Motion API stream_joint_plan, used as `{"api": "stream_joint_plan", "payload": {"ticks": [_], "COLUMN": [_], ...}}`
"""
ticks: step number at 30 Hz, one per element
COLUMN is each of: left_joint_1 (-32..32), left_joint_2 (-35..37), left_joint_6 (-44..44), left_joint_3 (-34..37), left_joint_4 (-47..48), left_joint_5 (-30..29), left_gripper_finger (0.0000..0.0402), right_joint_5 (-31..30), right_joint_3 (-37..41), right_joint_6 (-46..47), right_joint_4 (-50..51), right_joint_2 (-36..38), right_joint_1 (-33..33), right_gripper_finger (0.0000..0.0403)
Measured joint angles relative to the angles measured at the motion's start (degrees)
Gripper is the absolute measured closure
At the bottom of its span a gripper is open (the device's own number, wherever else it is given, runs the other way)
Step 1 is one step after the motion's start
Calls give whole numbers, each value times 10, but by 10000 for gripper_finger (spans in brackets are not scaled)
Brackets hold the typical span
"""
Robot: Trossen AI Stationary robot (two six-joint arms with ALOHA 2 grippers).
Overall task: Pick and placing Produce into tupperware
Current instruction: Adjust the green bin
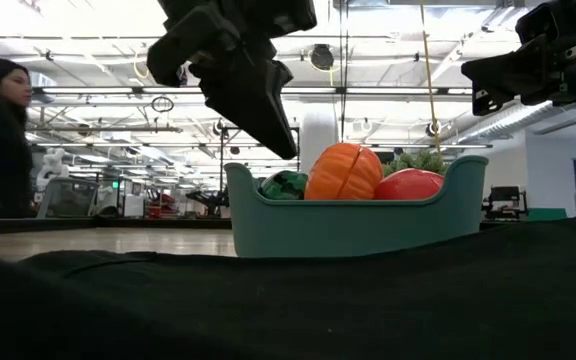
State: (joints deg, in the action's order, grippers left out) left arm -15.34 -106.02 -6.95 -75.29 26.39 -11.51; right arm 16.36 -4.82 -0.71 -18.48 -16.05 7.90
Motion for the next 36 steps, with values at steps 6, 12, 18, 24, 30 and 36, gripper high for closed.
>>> {"api": "stream_joint_plan", "payload": {"ticks": [6, 12, 18, 24, 30, 36], "left_joint_1": [-4, -3, 1, -16, -39, -50], "left_joint_2": [29, 91, 158, 159, 146, 124], "left_joint_6": [-9, 16, 110, 175, 200, 213], "left_joint_3": [5, 55, 153, 224, 234, 235], "left_joint_4": [-15, -30, -69, -111, -137, -158], "left_joint_5": [-13, -22, -22, -21, -31, -51], "left_gripper_finger": [401, 401, 401, 401, 401, 401], "right_joint_5": [0, 0, 2, 2, 2, -46], "right_joint_3": [0, -1, 0, -1, 15, 16], "right_joint_6": [0, 1, 27, 64, 90, 99], "right_joint_4": [0, -1, 4, -2, -29, -32], "right_joint_2": [0, -2, -10, -40, -73, -95], "right_joint_1": [0, 0, 0, -3, -48, -95], "right_gripper_finger": [403, 403, 403, 403, 403, 403]}}
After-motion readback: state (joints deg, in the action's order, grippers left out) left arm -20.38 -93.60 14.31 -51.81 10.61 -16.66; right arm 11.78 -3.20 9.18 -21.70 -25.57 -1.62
